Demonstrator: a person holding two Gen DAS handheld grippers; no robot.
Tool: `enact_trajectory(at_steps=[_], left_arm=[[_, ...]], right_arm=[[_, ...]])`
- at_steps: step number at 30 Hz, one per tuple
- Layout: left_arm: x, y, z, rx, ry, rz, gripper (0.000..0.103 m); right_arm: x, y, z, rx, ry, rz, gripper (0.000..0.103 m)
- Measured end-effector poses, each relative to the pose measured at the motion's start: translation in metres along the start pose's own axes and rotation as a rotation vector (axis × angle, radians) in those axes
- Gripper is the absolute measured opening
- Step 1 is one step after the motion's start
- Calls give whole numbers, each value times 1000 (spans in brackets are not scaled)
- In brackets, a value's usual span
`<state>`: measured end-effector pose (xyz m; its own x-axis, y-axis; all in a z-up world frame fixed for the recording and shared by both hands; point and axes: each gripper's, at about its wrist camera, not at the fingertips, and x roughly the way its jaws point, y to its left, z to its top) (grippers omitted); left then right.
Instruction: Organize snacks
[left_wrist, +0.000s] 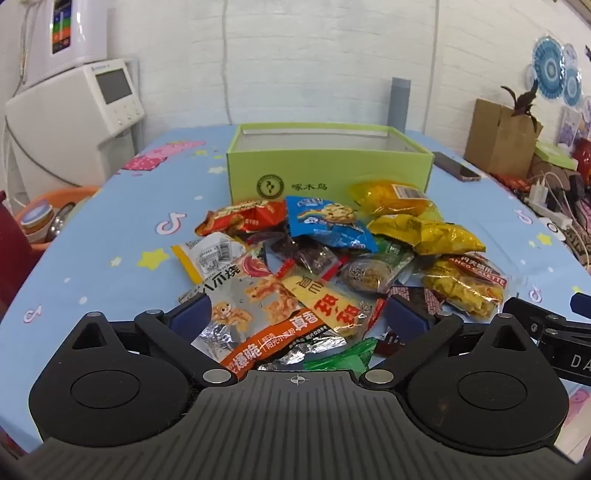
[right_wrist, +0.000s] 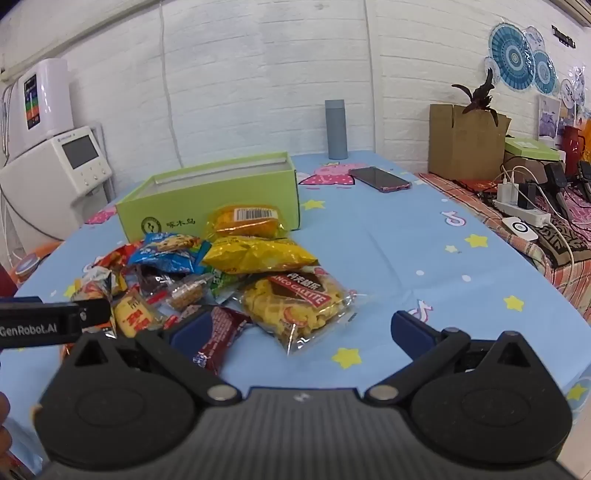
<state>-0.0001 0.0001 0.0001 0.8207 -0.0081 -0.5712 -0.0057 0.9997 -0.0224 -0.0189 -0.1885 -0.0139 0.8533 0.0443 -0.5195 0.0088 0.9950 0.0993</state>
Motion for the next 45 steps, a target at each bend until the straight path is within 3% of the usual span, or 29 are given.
enact_trajectory(at_steps=[45], left_arm=[[2, -7, -7, 10, 46, -21, 95]], right_arm=[[2, -1, -13, -1, 46, 15, 103]])
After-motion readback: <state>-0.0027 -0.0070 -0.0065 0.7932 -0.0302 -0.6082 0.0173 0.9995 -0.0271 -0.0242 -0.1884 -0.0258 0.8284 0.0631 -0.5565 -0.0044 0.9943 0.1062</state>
